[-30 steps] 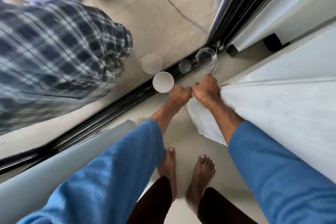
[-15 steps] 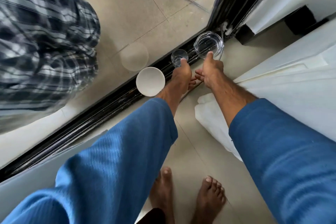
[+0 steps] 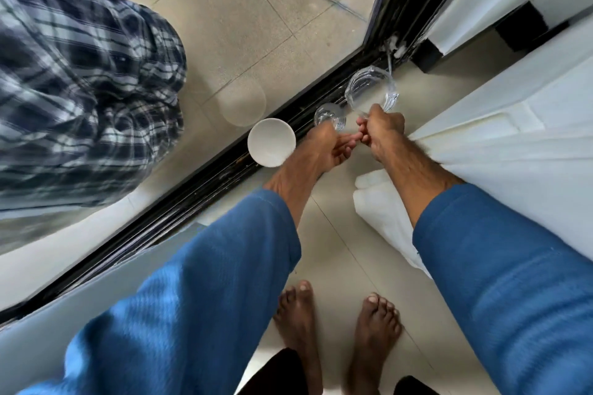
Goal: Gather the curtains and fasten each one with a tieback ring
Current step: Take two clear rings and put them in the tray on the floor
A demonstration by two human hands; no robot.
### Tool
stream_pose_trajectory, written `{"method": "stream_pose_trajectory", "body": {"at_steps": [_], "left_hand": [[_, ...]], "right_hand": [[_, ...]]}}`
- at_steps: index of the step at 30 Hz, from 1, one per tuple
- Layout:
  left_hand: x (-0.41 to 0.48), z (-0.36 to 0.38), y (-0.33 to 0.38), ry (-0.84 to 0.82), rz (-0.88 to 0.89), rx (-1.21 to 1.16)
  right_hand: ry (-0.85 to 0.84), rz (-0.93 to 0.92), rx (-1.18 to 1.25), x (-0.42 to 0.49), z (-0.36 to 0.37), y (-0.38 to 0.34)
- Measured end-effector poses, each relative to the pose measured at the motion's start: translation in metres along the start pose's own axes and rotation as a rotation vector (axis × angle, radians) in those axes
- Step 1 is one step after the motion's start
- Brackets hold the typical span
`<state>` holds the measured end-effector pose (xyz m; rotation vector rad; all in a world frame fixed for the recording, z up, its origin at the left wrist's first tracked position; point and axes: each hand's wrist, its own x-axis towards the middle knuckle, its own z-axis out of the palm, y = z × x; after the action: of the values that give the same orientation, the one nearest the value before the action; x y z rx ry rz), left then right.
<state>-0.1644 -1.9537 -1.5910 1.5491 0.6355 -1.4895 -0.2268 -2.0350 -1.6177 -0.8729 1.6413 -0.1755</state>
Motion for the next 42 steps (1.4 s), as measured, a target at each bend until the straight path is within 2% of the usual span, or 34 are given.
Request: {"method": "stream_pose_trajectory", "body": {"at_steps": [4, 6, 10, 17, 24, 28, 33, 38, 42], "left_hand": [[-0.066, -0.015, -0.041, -0.088, -0.077, -0.099], [-0.11, -0.021, -0.057, -0.069, -0.105, -0.147], [-0.189, -0.04, -0.082, 0.025, -0.11, -0.13], [-0.384, -0.073, -0.114, 0.134, -0.063, -0.052], [-0.557, -0.084, -0.168, 0.092, -0.075, -0.015], [-0.62, -0.089, -0.194, 0.085, -0.058, 0.061], [-0.697, -0.105, -0.227, -0.048, -0.002, 0.239], [-0.761, -0.137, -0.276, -0.064, 0.126, 0.491], [-0.801, -0.16, -0.317, -0.122, 0.127, 0.702]], "right_hand": [[-0.103, -0.105, -0.102, -0.066, -0.023, -0.007], [-0.126, -0.164, -0.175, -0.109, -0.031, -0.015], [-0.201, -0.133, -0.221, -0.192, -0.051, -0.02], [-0.187, -0.111, -0.259, -0.375, -0.142, -0.034], [-0.197, -0.117, -0.52, -0.52, -0.253, -0.016], [-0.194, -0.09, -0.594, -0.596, -0.297, -0.008], [-0.136, -0.089, -0.507, -0.698, -0.343, 0.018], [-0.015, -0.067, -0.241, -0.8, -0.388, 0.07], [0.058, -0.009, -0.059, -0.867, -0.425, 0.126]]}}
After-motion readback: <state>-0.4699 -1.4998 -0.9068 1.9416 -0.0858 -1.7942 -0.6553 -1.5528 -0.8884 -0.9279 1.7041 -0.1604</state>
